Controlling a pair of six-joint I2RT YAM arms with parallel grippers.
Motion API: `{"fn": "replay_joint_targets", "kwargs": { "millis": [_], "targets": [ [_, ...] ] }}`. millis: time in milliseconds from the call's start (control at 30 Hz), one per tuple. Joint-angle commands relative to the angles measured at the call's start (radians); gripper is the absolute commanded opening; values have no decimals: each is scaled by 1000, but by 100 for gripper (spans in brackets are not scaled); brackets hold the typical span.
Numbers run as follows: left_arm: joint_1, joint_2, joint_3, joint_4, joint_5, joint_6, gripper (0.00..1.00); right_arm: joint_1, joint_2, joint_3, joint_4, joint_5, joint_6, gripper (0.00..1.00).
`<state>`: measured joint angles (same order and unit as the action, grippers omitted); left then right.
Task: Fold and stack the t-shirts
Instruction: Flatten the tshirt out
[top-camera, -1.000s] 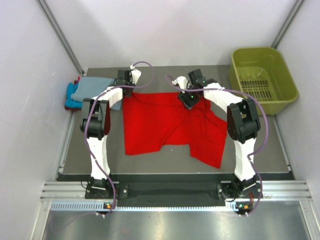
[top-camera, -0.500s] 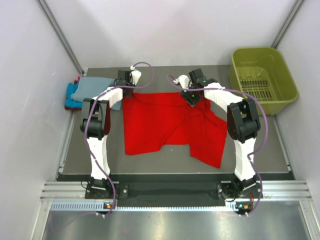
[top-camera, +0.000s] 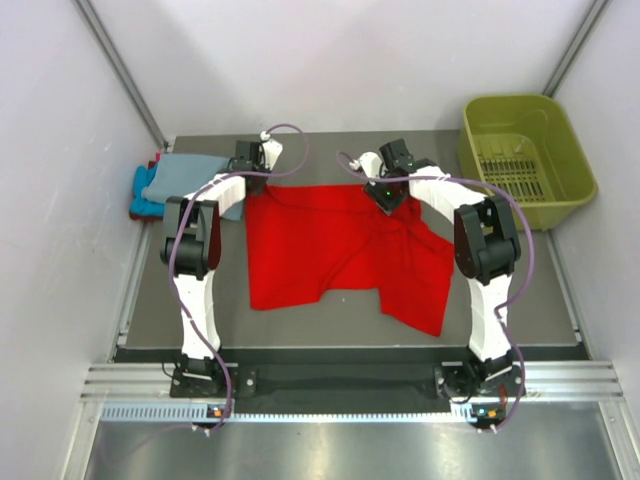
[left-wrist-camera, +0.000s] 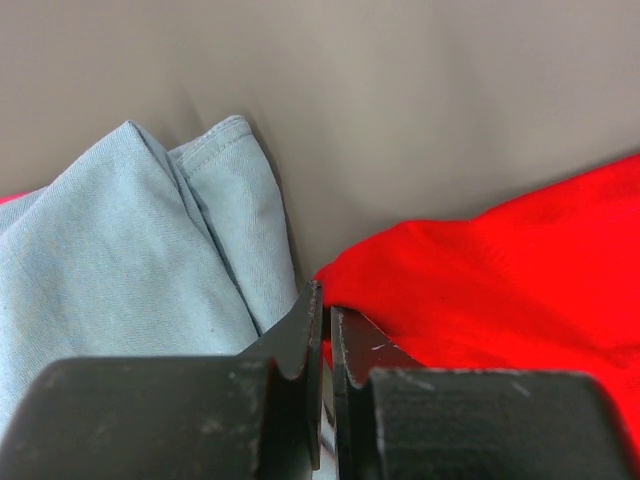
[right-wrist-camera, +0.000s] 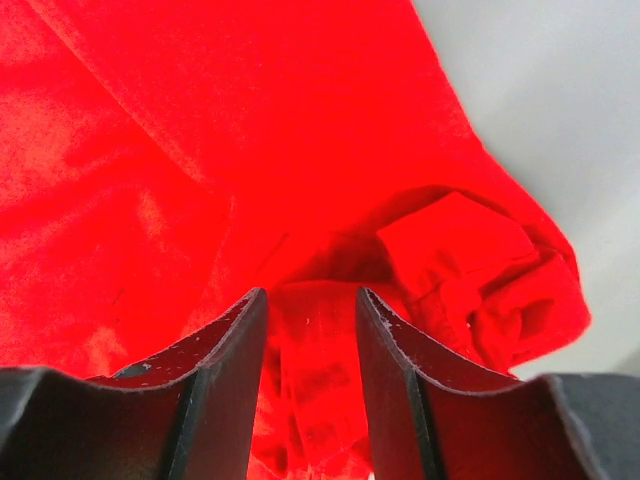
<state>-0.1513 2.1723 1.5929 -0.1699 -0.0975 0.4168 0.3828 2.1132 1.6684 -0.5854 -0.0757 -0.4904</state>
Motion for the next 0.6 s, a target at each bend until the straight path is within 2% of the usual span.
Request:
{"fn": "replay_joint_targets", "kwargs": {
  "millis": [0,233,267,367,500,567],
  "targets": [
    [-2,-19,-7,10,7,-13,0,-4,8,-2,15,-1,-4,41],
    [-2,-19,-5,10,8,-15,0,-5,14,-19,15,10,-8,36],
    [-2,-19,-5,9,8,-15,0,-5,14,-15,15,10,-8,29],
    [-2,-20,-4,9,12,-15,0,-7,16,-10,18,16,-5,19],
    [-2,-19,-4,10,10,-15,0,-7,7,2,16,19,-2,9],
    [-2,-23,-7,6,9,-15,0,-5,-2,25,4,24,0,8]
  ]
}}
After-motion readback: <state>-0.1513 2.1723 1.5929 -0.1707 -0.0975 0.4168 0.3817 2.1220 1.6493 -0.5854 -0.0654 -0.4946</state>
